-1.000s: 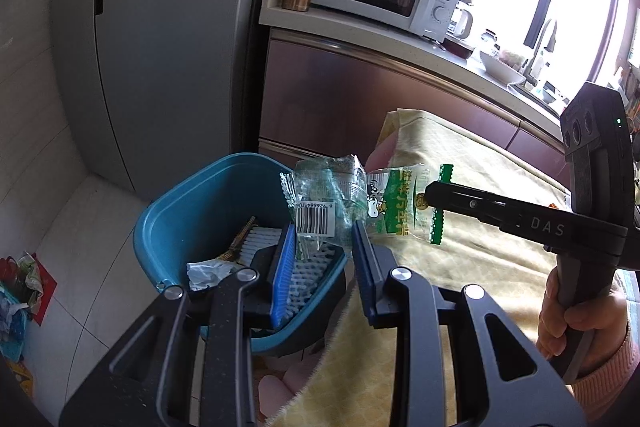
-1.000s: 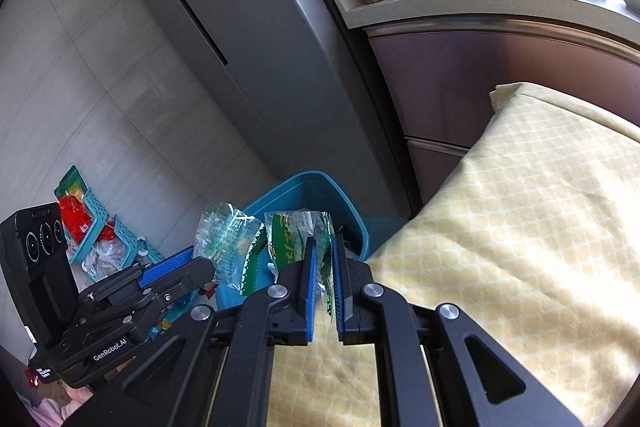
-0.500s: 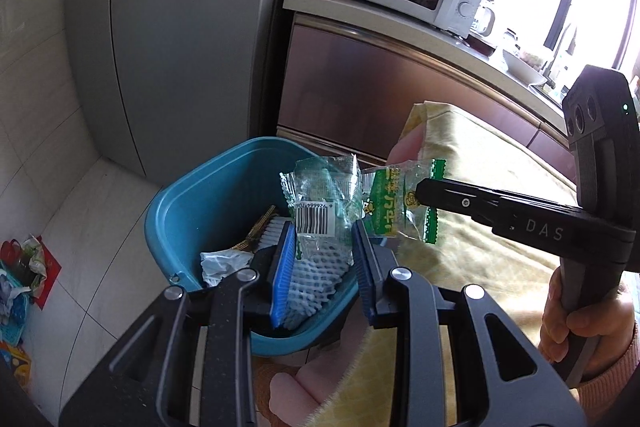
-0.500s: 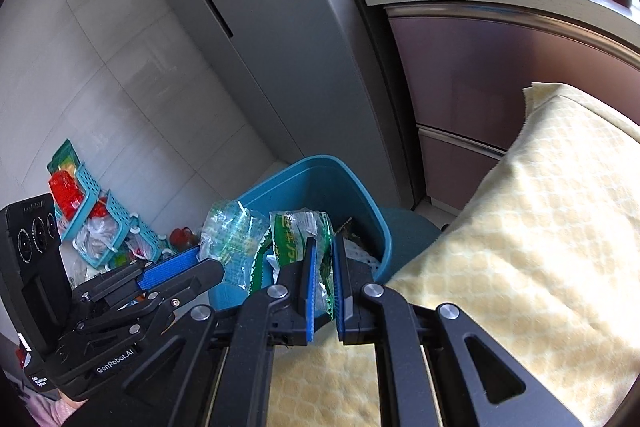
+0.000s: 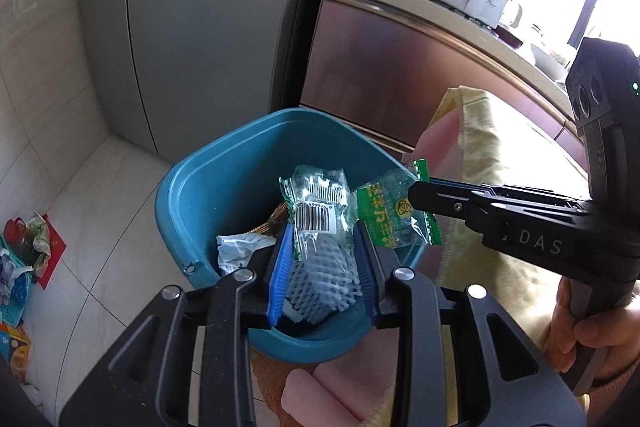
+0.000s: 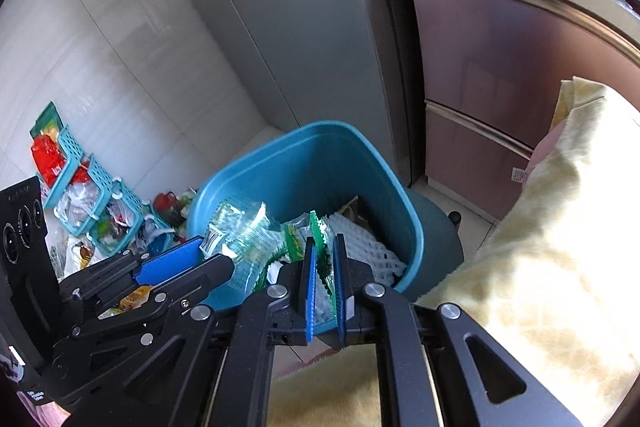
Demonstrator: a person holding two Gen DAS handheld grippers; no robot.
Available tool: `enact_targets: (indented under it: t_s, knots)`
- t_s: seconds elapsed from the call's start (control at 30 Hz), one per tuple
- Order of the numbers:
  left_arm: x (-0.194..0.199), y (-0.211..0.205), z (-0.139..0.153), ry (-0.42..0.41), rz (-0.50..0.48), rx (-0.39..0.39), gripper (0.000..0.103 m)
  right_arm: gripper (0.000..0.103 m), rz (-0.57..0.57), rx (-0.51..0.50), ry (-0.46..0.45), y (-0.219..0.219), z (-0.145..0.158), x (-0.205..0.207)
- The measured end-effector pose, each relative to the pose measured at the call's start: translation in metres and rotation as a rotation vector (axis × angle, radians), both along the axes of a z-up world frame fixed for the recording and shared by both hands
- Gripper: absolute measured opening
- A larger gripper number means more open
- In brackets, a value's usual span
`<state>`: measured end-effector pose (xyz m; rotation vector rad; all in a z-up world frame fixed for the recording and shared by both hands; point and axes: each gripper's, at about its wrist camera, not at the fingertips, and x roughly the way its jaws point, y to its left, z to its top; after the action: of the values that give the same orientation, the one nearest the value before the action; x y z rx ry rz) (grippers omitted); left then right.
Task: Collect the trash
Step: 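Open both tools to drop the wrappers into the teal bin, then move both open tools back to the orange peel on the table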
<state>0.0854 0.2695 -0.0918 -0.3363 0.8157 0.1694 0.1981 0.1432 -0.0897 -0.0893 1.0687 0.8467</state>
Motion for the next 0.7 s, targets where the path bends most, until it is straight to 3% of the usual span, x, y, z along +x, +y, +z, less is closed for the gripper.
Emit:
enact_targets:
  t_s: [0.37, 0.7]
  knots:
    - [0.003, 0.01, -0.02, 0.023, 0.023, -0.043, 0.034, 0.019, -0.007, -0.008, 0.011, 0.0, -0.005, -0.001]
    - [-0.006, -0.011, 0.003, -0.06, -0.046, -0.033, 0.047, 0.028, -0.038, 0.05, -0.028, -0.05, 0.014, -0.016]
